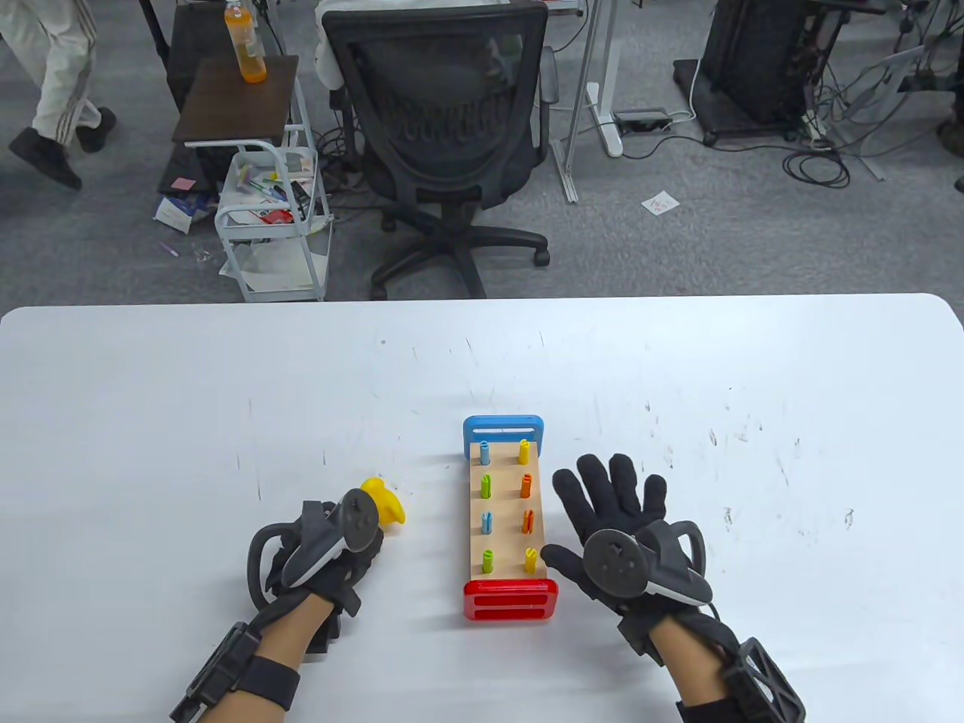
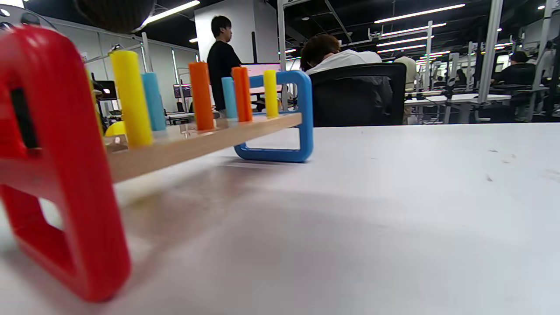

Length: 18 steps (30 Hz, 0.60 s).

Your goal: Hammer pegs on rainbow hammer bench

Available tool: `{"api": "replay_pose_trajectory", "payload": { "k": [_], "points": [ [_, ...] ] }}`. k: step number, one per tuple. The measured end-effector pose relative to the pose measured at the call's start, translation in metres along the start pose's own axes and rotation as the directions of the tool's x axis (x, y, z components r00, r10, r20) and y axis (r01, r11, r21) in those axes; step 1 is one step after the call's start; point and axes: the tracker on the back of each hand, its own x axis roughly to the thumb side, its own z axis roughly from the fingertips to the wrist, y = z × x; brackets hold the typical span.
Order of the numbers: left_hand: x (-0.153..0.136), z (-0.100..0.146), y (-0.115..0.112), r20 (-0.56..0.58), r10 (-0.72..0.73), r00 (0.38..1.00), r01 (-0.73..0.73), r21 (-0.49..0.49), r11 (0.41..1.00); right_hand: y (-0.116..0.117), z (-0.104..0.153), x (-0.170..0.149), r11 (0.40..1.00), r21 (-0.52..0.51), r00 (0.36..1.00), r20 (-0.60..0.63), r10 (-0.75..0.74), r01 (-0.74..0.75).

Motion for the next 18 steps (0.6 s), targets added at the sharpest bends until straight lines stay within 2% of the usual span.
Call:
{"api": "replay_pose_trajectory", "payload": {
  "k": [5,6,9,14,18],
  "points": [
    [-0.009,0.002,0.008,0.007,0.156,0.988,-0.156,-0.006,0.988,-0.002,0.002,0.024,0.998,0.064,0.995,0.097,-0.031,0.025],
    [-0.010,0.002,0.010,0.007,0.185,0.983,-0.185,-0.005,0.983,-0.001,0.002,0.031,0.995,0.103,0.994,0.107,-0.023,0.012],
    [-0.011,0.003,0.012,0.025,0.262,0.965,-0.262,0.011,0.965,0.000,0.003,0.047,0.990,0.137,0.988,0.151,0.024,-0.045],
    [-0.008,0.005,0.017,0.090,0.311,0.946,-0.315,0.031,0.949,0.005,0.004,0.057,0.966,0.218,0.987,0.109,0.117,-0.138],
    [0.000,0.005,0.026,0.153,0.408,0.900,-0.419,0.046,0.907,0.017,-0.001,0.054,0.954,0.293,0.997,0.058,0.041,-0.057]
  ]
}}
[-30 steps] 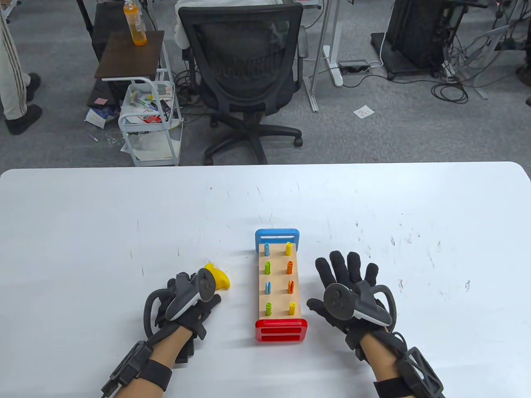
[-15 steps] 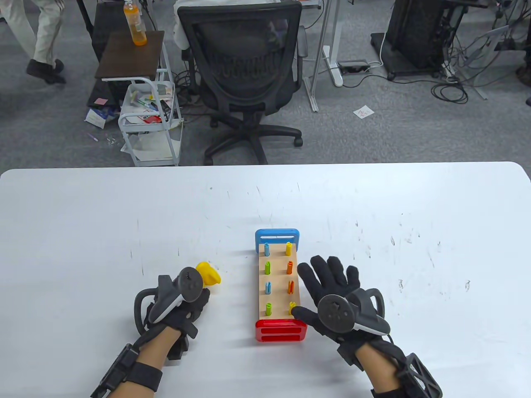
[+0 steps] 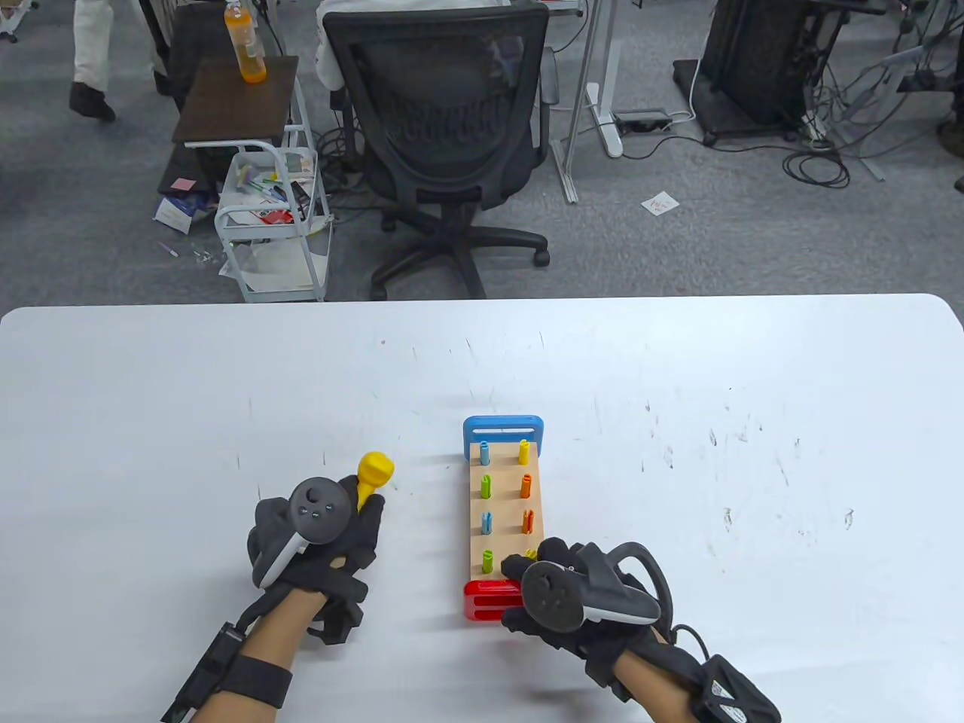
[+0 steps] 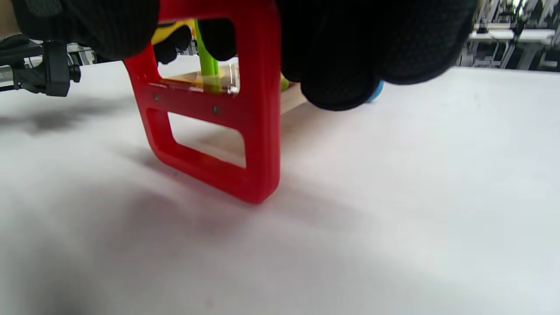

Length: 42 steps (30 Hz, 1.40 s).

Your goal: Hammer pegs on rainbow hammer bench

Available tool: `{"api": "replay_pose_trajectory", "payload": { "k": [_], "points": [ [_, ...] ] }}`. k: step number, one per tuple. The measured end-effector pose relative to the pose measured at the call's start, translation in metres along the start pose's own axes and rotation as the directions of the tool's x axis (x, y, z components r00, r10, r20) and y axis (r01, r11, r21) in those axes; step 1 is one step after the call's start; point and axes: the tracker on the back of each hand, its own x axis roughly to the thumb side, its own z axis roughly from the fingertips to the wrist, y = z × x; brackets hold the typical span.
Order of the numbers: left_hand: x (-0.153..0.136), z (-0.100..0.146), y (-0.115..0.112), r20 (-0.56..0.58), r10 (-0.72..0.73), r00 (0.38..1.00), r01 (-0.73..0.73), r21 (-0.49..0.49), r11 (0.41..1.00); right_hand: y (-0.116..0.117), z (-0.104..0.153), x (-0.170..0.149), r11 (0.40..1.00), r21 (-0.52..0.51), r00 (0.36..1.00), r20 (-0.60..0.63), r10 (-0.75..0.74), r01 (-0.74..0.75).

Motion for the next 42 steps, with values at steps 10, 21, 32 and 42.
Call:
{"api": "replay_pose_trajectory", "payload": {
  "k": [10,21,32,42],
  "points": [
    [0.058,-0.012,0.033,0.158,0.225,0.962,-0.257,0.232,0.938,0.011,-0.010,0.003,0.987,-0.156,0.997,-0.064,0.032,-0.042],
    [0.140,0.006,0.089,0.452,0.265,0.852,-0.463,0.415,0.783,0.011,-0.013,0.003,0.988,-0.150,0.999,-0.045,0.019,-0.026],
    [0.099,-0.046,0.013,0.260,0.279,0.924,-0.345,0.257,0.903,0.010,-0.015,0.001,0.991,-0.133,0.999,-0.039,0.007,-0.012],
    [0.107,-0.039,0.023,0.230,0.236,0.944,-0.280,0.179,0.943,0.010,-0.016,0.001,0.991,-0.135,0.999,-0.042,0.009,-0.014]
  ]
}}
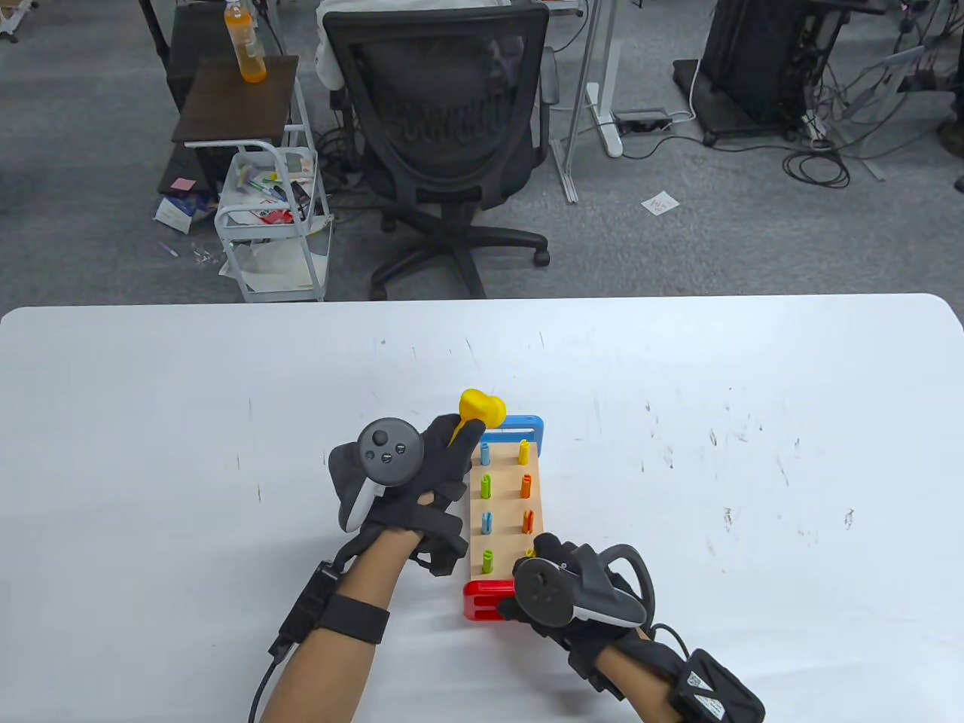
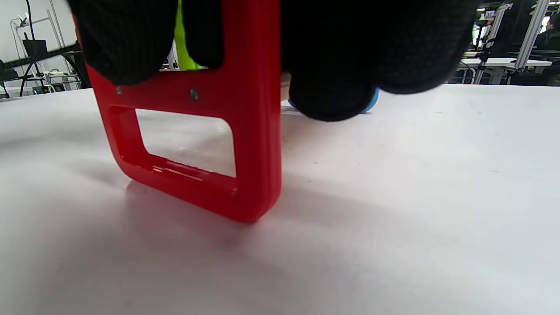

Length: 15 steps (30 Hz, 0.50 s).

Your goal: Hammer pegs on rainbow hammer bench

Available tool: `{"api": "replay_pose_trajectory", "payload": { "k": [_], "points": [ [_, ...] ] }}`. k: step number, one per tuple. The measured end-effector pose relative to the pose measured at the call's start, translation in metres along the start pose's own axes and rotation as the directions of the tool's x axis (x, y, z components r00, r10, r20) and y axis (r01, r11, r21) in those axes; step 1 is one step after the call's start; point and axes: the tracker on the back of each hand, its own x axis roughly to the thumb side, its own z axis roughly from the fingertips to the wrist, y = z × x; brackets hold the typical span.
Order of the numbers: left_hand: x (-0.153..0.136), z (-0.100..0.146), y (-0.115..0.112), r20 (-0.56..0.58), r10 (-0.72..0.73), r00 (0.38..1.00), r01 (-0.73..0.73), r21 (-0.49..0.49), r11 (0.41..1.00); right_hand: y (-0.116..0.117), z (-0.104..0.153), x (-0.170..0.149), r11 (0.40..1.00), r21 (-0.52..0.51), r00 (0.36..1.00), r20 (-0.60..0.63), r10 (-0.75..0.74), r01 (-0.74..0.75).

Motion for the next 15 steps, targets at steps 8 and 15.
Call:
{"api": "replay_pose_trajectory", "payload": {
  "k": [8,15],
  "points": [
    [-0.007,0.007,0.009,0.230,0.164,0.959,-0.209,0.187,0.960,0.000,0.000,-0.001,1.000,0.008,1.000,0.002,-0.004,0.004],
    [-0.047,-0.008,-0.037,-0.151,-0.056,0.987,0.000,-0.344,0.939,0.000,0.000,-0.001,1.000,0.000,1.000,0.002,-0.005,0.005]
  ]
}}
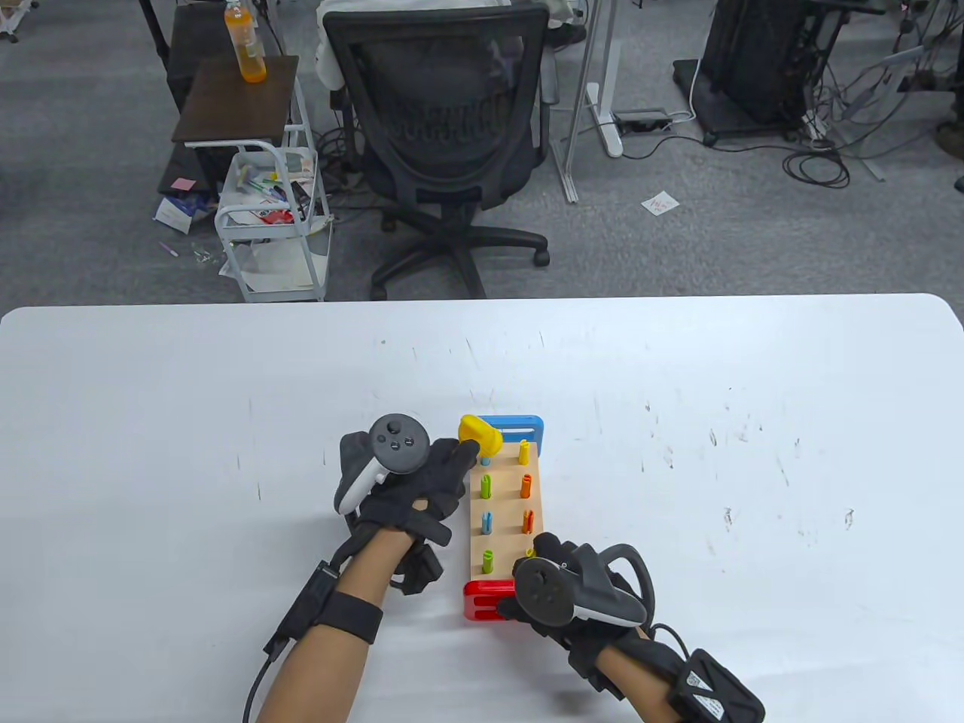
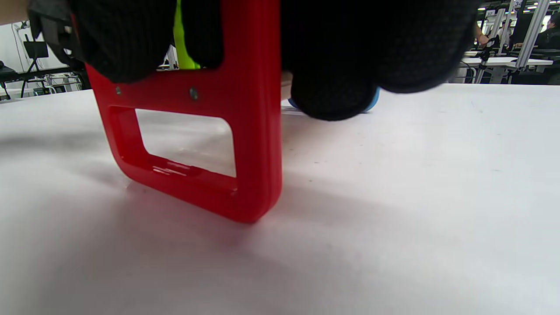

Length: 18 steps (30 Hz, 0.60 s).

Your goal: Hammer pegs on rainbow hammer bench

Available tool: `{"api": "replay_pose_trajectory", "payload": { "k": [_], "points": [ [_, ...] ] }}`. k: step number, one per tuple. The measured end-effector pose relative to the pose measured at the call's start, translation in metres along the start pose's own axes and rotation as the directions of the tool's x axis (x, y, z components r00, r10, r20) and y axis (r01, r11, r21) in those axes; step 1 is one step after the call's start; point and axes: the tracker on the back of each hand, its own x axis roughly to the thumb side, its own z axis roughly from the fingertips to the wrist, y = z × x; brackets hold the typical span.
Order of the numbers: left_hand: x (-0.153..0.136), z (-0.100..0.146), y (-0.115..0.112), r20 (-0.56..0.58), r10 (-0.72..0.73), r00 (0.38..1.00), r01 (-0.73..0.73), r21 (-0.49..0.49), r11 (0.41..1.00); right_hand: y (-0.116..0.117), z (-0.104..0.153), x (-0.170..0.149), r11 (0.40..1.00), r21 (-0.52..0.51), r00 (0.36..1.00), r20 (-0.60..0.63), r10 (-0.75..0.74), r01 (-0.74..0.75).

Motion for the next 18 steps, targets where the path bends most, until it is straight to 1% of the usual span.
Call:
{"api": "replay_pose_trajectory", "payload": {
  "k": [1,2,3,4,6,8,9,10,11,13,14,15,16,17,18],
  "points": [
    [0.007,0.009,0.006,0.012,0.089,0.996,-0.090,0.209,0.974,0.000,0.000,0.000,1.000,0.002,1.000,0.000,-0.001,0.001],
    [0.012,0.010,0.012,0.101,0.087,0.991,-0.111,0.256,0.960,0.000,0.000,0.000,1.000,0.002,1.000,0.000,-0.002,0.002],
    [0.022,0.017,0.023,0.159,0.091,0.983,-0.137,0.307,0.942,0.000,0.000,0.000,1.000,0.002,1.000,0.002,-0.003,0.003],
    [0.028,0.023,0.029,0.196,0.098,0.976,-0.158,0.322,0.934,0.000,0.000,-0.001,1.000,0.002,1.000,0.002,-0.004,0.004],
    [0.044,0.037,0.041,0.363,0.129,0.923,-0.278,0.396,0.875,0.000,0.000,-0.001,1.000,0.002,1.000,0.003,-0.006,0.006],
    [0.052,0.046,0.047,0.449,0.125,0.885,-0.341,0.441,0.830,0.000,0.000,-0.001,1.000,0.004,1.000,0.003,-0.006,0.006],
    [0.054,0.048,0.047,0.475,0.114,0.873,-0.347,0.441,0.828,0.000,0.000,-0.001,1.000,0.004,1.000,0.003,-0.008,0.008],
    [0.053,0.048,0.046,0.494,0.097,0.864,-0.347,0.444,0.826,0.001,0.000,-0.001,1.000,0.005,1.000,0.003,-0.009,0.009],
    [0.051,0.046,0.043,0.487,0.085,0.869,-0.334,0.451,0.828,0.001,0.000,-0.001,1.000,0.005,1.000,0.003,-0.008,0.008],
    [0.039,0.034,0.031,0.387,0.034,0.921,-0.224,0.457,0.861,0.001,0.000,-0.001,1.000,0.007,1.000,0.000,-0.007,0.007],
    [0.031,0.026,0.023,0.297,0.009,0.955,-0.142,0.432,0.891,0.001,0.000,-0.001,1.000,0.006,1.000,0.000,-0.006,0.006],
    [0.020,0.014,0.012,0.108,-0.043,0.993,0.006,0.321,0.947,0.001,0.000,-0.001,1.000,0.005,1.000,0.000,-0.007,0.007],
    [0.009,0.006,0.002,-0.056,-0.124,0.991,0.132,0.165,0.977,0.001,0.000,-0.001,1.000,0.005,1.000,0.000,-0.008,0.008],
    [-0.002,0.001,-0.006,-0.180,-0.242,0.953,0.232,-0.078,0.970,0.001,0.000,-0.001,1.000,0.004,1.000,0.000,-0.007,0.007],
    [-0.007,0.003,0.000,-0.058,-0.114,0.992,0.109,-0.093,0.990,0.001,0.000,-0.001,1.000,0.002,1.000,0.001,-0.008,0.008]
  ]
}}
